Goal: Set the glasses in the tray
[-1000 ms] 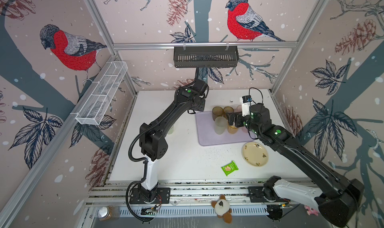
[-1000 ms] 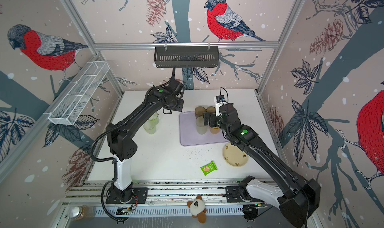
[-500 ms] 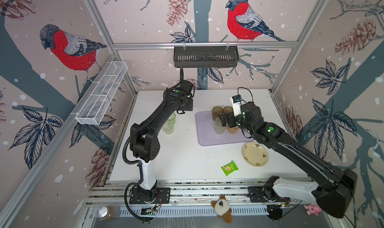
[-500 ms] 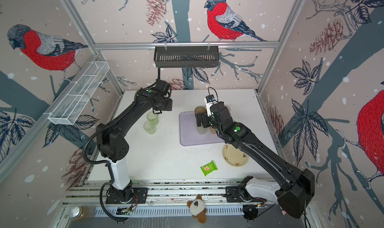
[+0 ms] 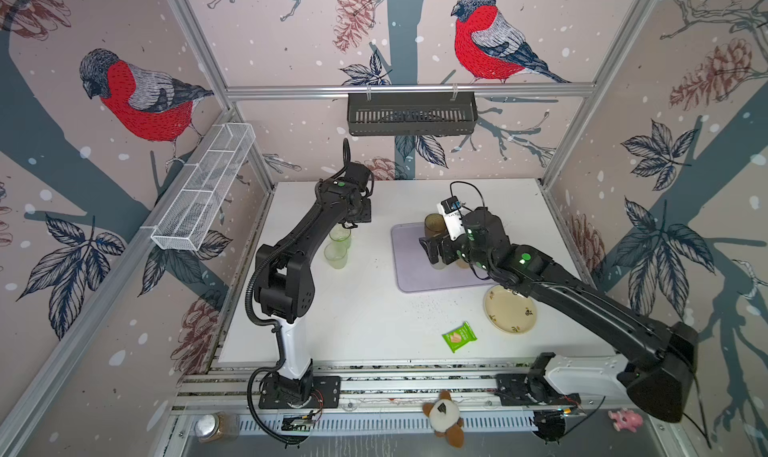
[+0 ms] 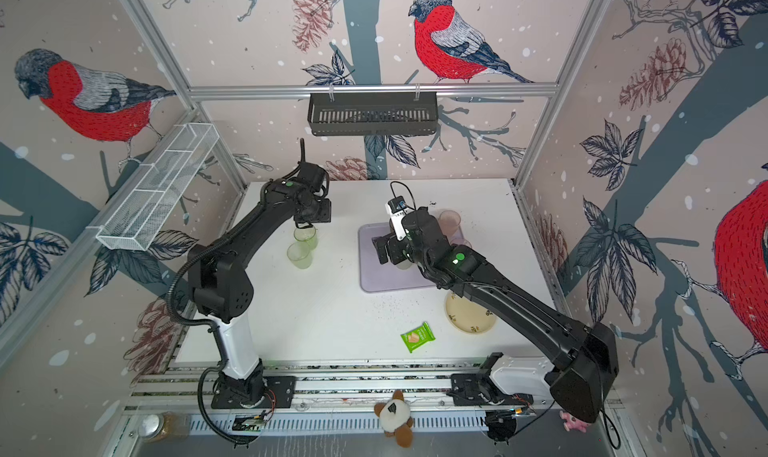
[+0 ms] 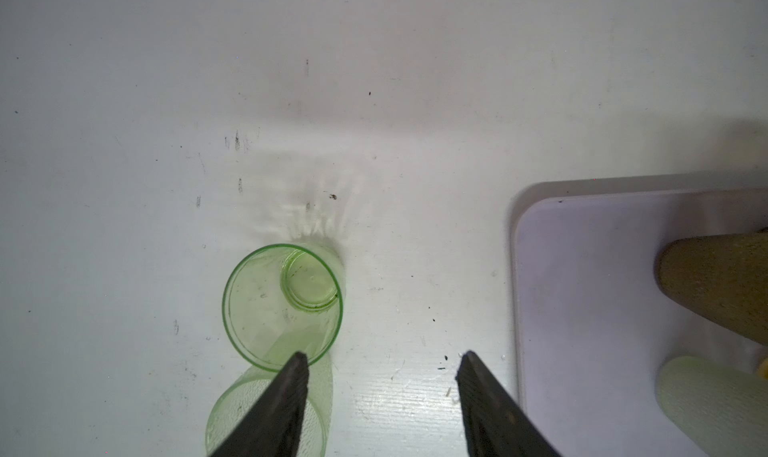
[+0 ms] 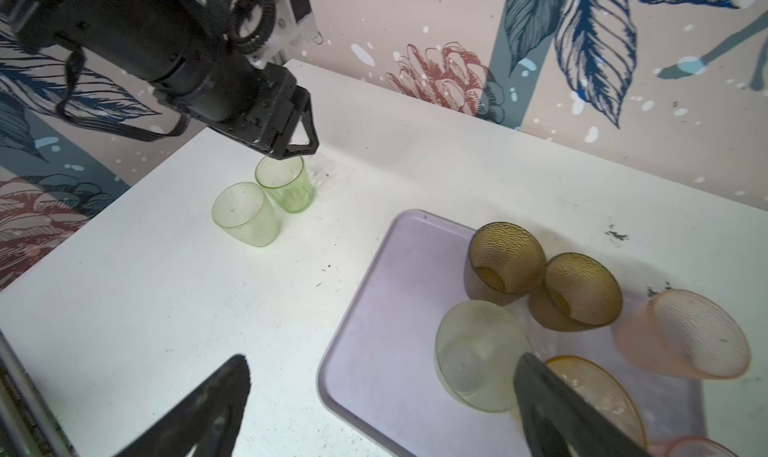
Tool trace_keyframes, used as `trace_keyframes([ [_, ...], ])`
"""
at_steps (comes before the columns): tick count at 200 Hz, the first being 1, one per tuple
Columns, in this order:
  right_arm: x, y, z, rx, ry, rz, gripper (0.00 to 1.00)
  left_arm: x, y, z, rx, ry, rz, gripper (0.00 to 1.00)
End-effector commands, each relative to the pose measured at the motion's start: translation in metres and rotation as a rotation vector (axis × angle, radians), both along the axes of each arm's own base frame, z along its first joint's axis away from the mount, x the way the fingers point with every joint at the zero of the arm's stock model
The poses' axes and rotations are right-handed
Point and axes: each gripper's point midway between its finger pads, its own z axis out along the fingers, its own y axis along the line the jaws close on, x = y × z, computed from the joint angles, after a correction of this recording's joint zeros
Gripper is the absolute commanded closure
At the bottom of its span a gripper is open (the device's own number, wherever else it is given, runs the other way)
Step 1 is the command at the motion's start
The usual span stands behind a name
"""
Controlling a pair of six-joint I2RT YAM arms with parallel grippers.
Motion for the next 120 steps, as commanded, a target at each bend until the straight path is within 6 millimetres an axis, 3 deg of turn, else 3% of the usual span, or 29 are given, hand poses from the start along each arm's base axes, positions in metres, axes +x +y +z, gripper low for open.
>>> trace_keyframes([
  [1, -0.004, 0.009, 0.003, -0.006, -0.015, 0.042, 0.0, 0.005, 0.005, -0.006, 0.027, -0.007, -0.003, 0.41],
  [120, -0.007, 0.012, -0.002, -0.002, 0.0, 0.06, 0.0, 0.0, 0.022, -0.048, 0.088, 0.063, 0.004, 0.48],
])
